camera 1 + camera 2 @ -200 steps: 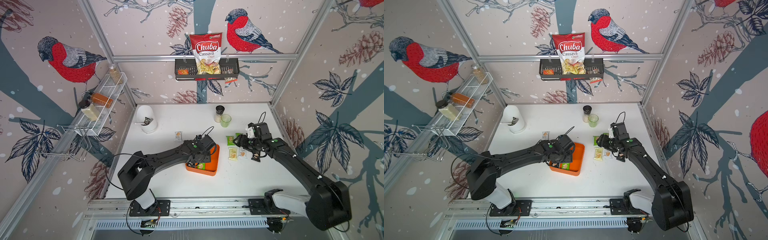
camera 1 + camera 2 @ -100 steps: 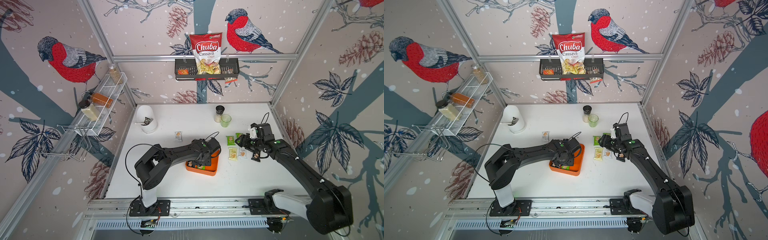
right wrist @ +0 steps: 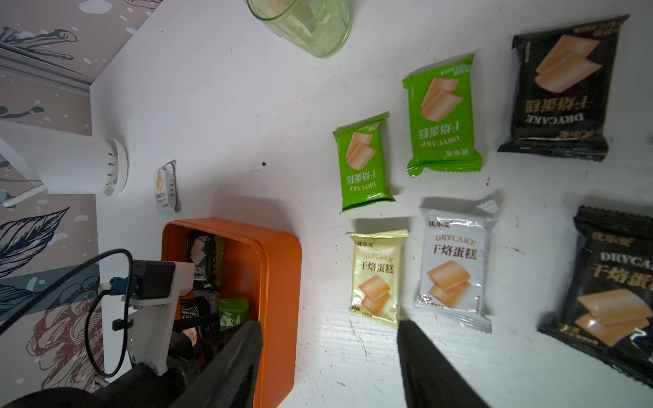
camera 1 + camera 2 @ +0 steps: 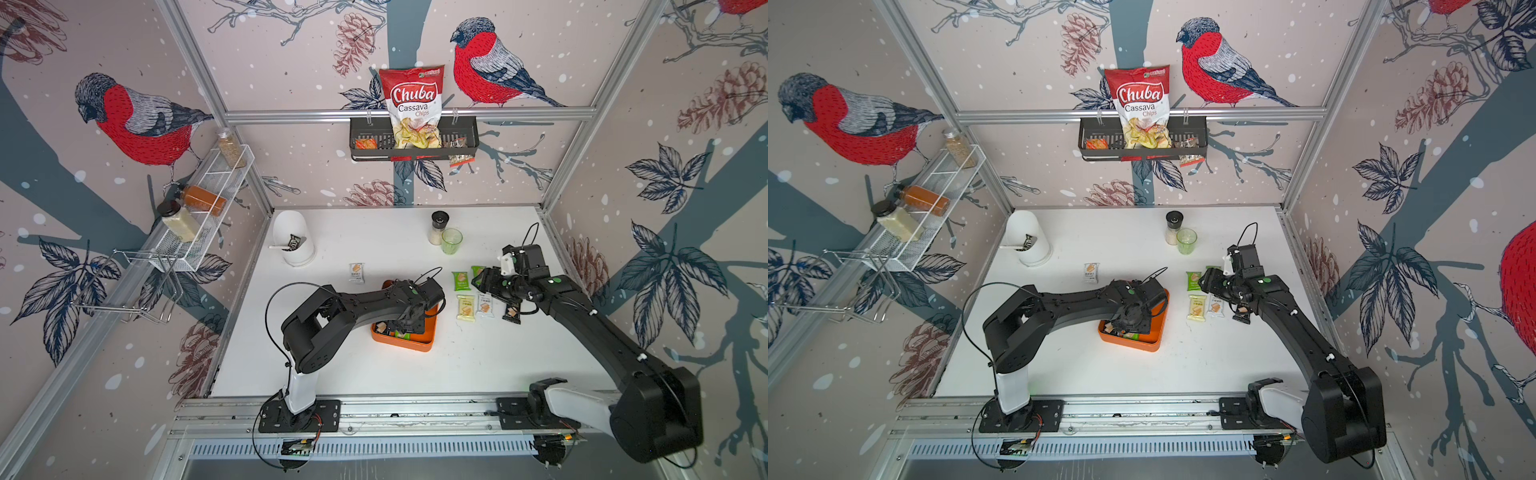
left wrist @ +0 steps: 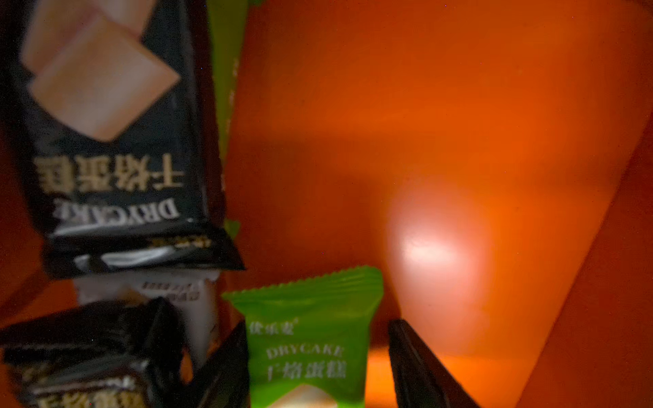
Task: Take the cookies out of the storage box
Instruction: Pick up the cookie from the storage box.
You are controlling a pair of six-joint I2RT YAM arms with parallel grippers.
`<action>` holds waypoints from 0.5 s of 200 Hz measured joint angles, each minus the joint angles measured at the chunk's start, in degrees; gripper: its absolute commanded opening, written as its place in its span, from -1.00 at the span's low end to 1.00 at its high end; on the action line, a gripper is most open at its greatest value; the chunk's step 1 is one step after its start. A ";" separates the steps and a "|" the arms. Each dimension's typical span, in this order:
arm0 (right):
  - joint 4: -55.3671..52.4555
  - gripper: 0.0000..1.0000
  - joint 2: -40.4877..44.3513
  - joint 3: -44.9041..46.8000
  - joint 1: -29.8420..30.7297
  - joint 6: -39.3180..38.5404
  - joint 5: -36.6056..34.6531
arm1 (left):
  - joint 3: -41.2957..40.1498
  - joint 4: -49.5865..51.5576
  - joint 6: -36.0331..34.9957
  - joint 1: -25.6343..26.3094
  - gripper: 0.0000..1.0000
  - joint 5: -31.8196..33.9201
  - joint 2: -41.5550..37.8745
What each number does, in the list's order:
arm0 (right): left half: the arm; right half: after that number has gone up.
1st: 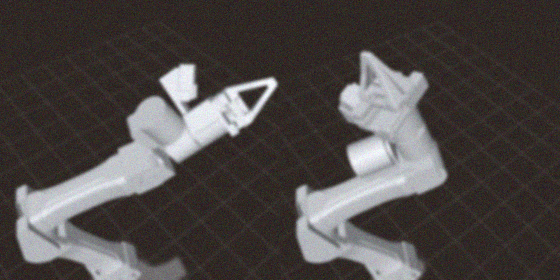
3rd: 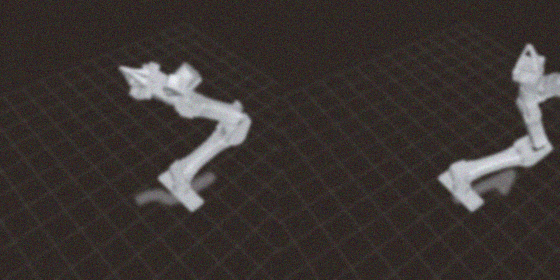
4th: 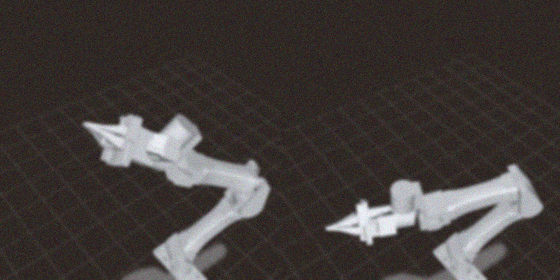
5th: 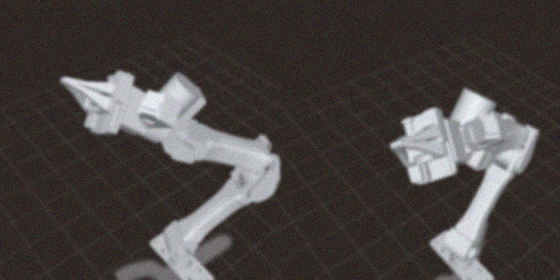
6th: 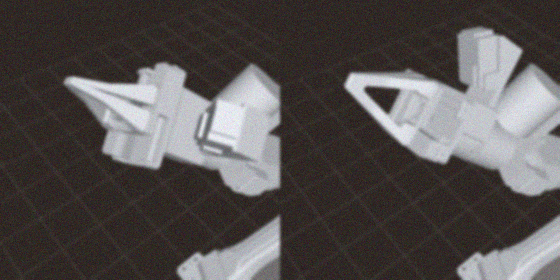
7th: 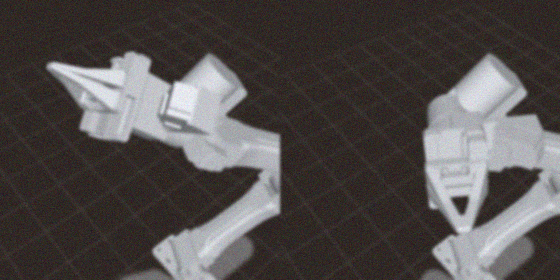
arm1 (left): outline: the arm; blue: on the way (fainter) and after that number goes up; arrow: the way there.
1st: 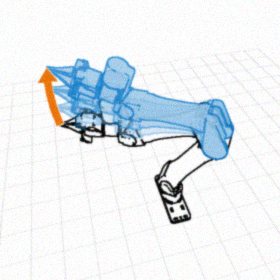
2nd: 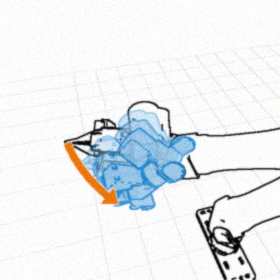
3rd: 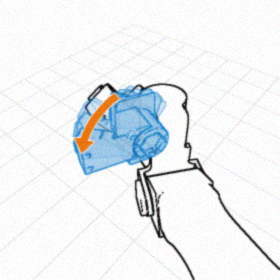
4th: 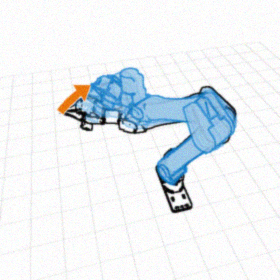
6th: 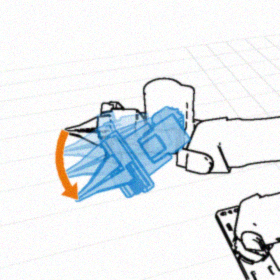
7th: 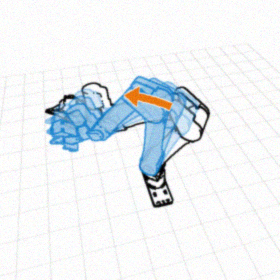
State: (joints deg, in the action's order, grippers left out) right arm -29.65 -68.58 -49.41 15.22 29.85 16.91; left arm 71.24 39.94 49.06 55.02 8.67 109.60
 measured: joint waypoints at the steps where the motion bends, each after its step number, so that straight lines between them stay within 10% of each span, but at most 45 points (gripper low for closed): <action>1: 0.00 0.33 0.00 -0.02 0.00 0.00 0.02 | -0.02 -0.07 0.00 0.00 0.17 -0.04 0.00; 50: -0.09 0.33 -1.42 -1.51 -0.39 -0.87 0.02 | -0.15 -1.55 -0.26 0.26 -0.24 -0.57 -0.04; 100: -0.02 0.32 -2.67 -2.82 -0.63 -1.22 0.04 | 1.29 -0.59 -1.03 0.26 -0.24 -0.35 -0.09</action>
State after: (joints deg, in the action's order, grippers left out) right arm -29.67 -71.24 -52.23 14.59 28.62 16.95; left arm 72.53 39.35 48.03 55.29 8.32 109.51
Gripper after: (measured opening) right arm 0.662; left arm 0.443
